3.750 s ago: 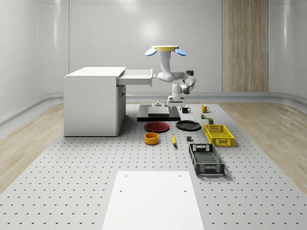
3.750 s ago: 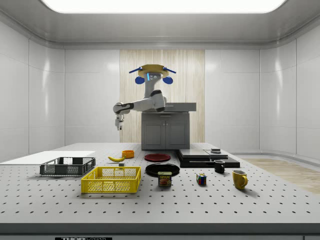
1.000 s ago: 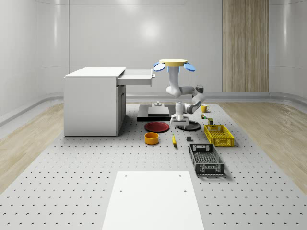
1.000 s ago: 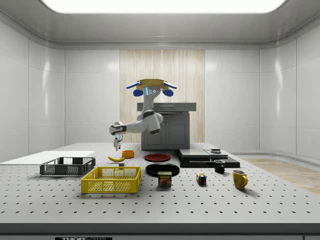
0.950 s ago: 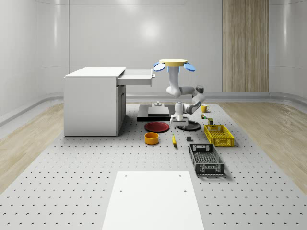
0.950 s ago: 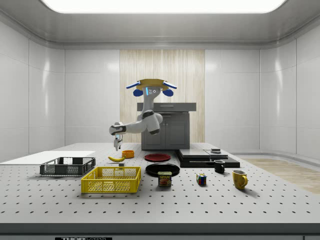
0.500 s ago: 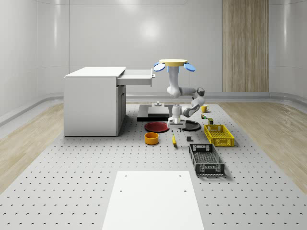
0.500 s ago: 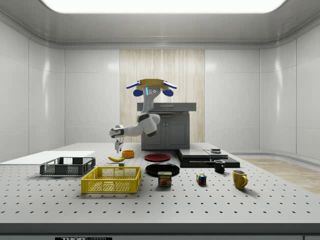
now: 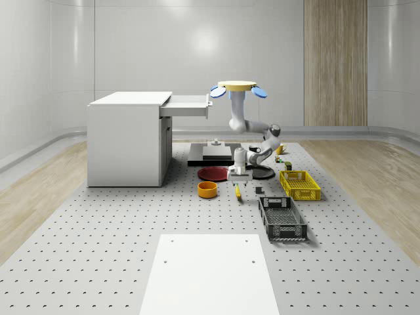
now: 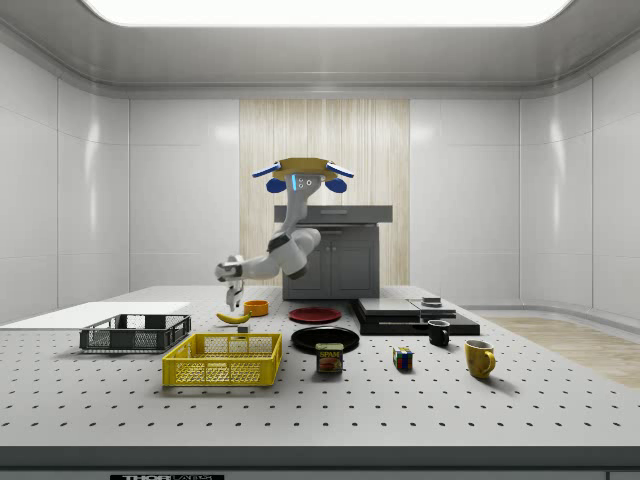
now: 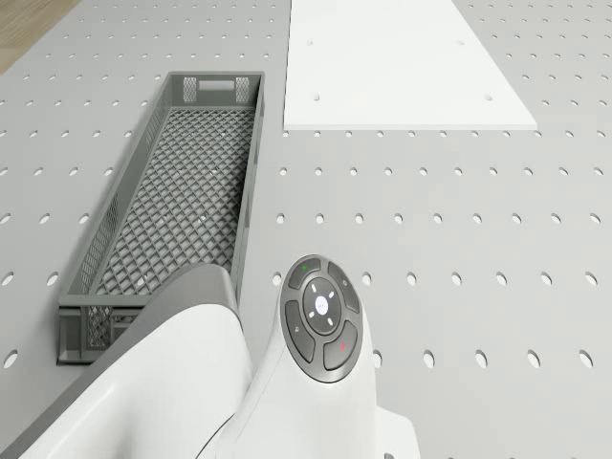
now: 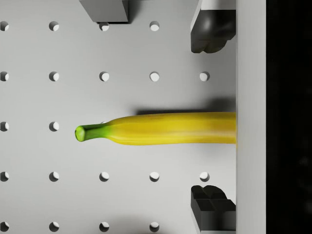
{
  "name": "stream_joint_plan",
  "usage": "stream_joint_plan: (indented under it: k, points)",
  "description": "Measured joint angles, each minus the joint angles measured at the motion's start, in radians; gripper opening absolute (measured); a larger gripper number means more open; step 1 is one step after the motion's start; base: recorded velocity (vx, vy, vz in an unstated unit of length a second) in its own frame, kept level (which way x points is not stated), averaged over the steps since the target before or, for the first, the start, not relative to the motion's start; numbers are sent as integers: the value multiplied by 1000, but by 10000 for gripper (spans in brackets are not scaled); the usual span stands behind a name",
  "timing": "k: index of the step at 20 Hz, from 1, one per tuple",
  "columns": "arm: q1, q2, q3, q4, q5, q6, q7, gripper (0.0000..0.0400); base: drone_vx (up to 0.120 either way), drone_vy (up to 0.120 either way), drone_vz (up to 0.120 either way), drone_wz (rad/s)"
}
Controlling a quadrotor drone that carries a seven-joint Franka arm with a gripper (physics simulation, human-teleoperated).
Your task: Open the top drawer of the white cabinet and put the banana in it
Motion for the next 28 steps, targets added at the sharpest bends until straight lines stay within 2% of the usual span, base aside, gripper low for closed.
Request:
stream_joint_plan:
  k: [5, 13, 28]
  points:
    - [41, 34, 17, 40, 26, -2, -14, 400, 0, 0, 0, 0]
    - [71, 70, 63, 92, 77, 16, -16, 400, 0, 0, 0, 0]
    - [65, 106, 111, 141, 130, 37, 10, 400, 0, 0, 0, 0]
